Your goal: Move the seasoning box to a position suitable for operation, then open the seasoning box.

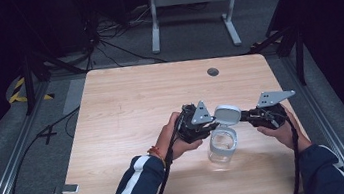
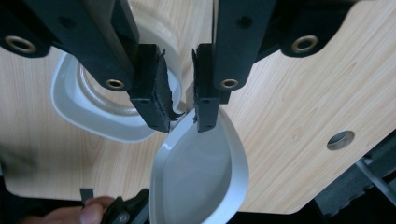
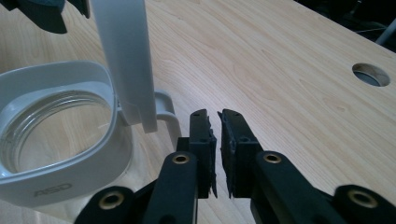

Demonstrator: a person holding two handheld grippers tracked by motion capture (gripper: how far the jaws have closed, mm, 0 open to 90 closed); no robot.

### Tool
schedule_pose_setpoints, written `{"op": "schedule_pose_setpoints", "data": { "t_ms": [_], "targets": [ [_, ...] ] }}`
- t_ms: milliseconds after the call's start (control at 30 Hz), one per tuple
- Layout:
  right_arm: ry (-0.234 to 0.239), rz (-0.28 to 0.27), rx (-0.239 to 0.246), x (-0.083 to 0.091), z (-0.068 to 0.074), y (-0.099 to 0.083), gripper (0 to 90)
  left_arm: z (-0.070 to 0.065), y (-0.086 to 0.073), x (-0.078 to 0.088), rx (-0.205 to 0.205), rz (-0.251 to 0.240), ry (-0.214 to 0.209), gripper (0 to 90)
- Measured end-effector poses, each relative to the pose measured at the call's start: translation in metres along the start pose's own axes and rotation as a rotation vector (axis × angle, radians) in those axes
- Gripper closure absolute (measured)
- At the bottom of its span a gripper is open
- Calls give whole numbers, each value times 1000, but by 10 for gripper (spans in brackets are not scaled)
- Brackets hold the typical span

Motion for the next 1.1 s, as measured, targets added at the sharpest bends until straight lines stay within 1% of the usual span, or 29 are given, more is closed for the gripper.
{"op": "schedule_pose_setpoints", "data": {
  "t_ms": [100,133,167,200,300,333,400,500,533,567,600,700,867,900,933,967,1033,1067,1100],
  "targets": [
    [-13,4,5,1,-1,0,805,3,-4,8,17,-14,26,695],
    [-16,2,4,2,-1,0,802,4,-6,10,10,-6,36,666],
    [-18,2,1,2,-1,0,800,5,-9,14,12,-8,44,649],
    [-23,3,2,3,-2,0,795,5,-11,16,18,-10,38,636],
    [-28,8,1,4,-3,0,786,8,-18,24,29,1,56,578],
    [-34,9,3,5,-3,0,782,10,-21,26,26,7,62,567],
    [-39,8,3,6,-4,0,781,12,-27,32,30,11,75,557],
    [-42,20,10,7,-4,0,769,17,-39,42,27,44,110,533],
    [-46,25,12,7,-4,0,762,17,-39,42,27,44,110,521],
    [-49,31,12,8,-3,0,756,18,-42,45,30,49,122,511],
    [-53,37,14,8,-3,0,742,20,-50,52,26,70,149,497],
    [-59,51,17,8,-2,-2,719,24,-64,63,41,104,184,453],
    [-65,88,34,11,-1,-7,694,32,-91,77,60,155,235,392],
    [-67,90,34,12,0,-8,693,34,-97,79,56,170,249,382],
    [-67,90,34,12,0,-8,693,34,-97,79,56,170,249,379],
    [-66,98,29,13,0,-9,692,37,-107,83,71,189,261,379],
    [-61,120,30,15,3,-14,691,40,-118,88,82,200,274,377],
    [-61,120,30,15,3,-14,691,42,-122,89,89,203,282,377],
    [-63,121,32,16,3,-15,691,45,-128,94,108,206,288,374]
  ]
}}
Point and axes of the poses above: each handheld gripper's, and its own axes: x roughly backward along the jaws, y roughly out of its top, z roughly to its left, the point moved 5 cm from there along -x, roughly forward along the jaws, and after that the axes turned 11 degrees about x, right-handed, at the moved point
